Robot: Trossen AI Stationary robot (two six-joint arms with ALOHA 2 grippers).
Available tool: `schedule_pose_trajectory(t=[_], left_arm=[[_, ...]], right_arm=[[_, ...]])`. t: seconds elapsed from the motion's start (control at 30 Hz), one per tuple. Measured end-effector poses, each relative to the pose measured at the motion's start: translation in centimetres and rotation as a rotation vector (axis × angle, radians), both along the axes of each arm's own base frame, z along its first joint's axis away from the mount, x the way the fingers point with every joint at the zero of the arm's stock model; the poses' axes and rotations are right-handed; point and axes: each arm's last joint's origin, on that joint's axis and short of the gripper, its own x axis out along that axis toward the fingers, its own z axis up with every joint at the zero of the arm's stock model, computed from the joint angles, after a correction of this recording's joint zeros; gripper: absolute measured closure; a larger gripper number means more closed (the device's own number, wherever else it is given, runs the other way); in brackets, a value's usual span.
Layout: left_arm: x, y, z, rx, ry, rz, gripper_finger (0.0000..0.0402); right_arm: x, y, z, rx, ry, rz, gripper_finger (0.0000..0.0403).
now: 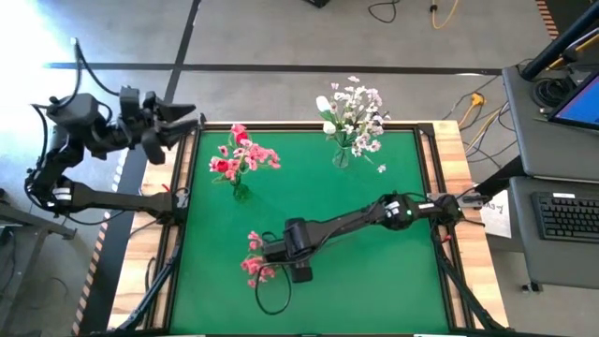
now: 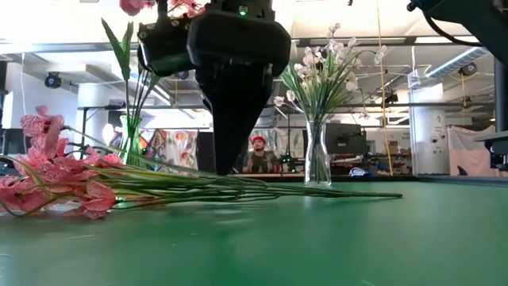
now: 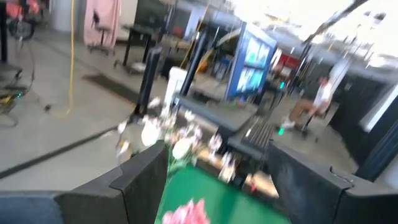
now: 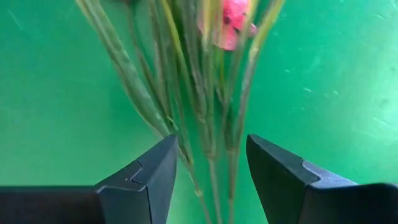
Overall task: Sort flowers into vase by color
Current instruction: Put the pink flowers into the green vase
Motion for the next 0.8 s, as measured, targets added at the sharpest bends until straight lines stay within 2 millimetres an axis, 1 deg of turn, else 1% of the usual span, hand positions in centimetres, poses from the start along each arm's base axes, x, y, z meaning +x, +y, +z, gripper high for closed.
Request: schedule_pose_trajectory(t=[0.1, 0.17, 0.4, 0.47, 0.53, 0.6, 0.67, 0.8], left_arm=[[0.0, 0.0, 0.5, 0.003, -0.058, -0.003, 0.0142], [0.0, 0.0, 0.7, 0.005, -0.071, -0.007, 0.0142], [0.1, 0.0, 0.5, 0.006, -0.053, -0.007, 0.0142], [0.2, 0.0, 0.4, 0.005, -0.038, -0.007, 0.0142], [0.3, 0.0, 0.3, 0.012, -0.026, -0.008, 0.0142], [0.5, 0.1, 0.3, 0.022, -0.017, -0.008, 0.0142], [0.6, 0.1, 0.3, 0.026, -0.012, -0.008, 0.0142], [1.0, 0.2, 0.2, 0.031, 0.003, -0.009, 0.0142]], right_arm=[[0.1, 0.4, -0.6, 0.007, -0.013, -0.013, 0.0217], [-0.1, 0.4, -1.2, 0.002, 0.009, -0.021, 0.0210], [-0.2, 0.3, -3.3, -0.009, 0.009, -0.016, 0.0150], [-0.2, 0.3, -3.6, -0.009, 0.003, -0.011, 0.0141], [-0.3, 0.3, -3.9, -0.008, 0.000, -0.012, 0.0140], [-0.2, 0.3, -3.9, -0.006, -0.001, -0.013, 0.0150], [-0.2, 0.3, -4.0, -0.001, -0.003, -0.012, 0.0173], [-0.1, 0.6, -4.0, 0.009, -0.016, -0.007, 0.0240]])
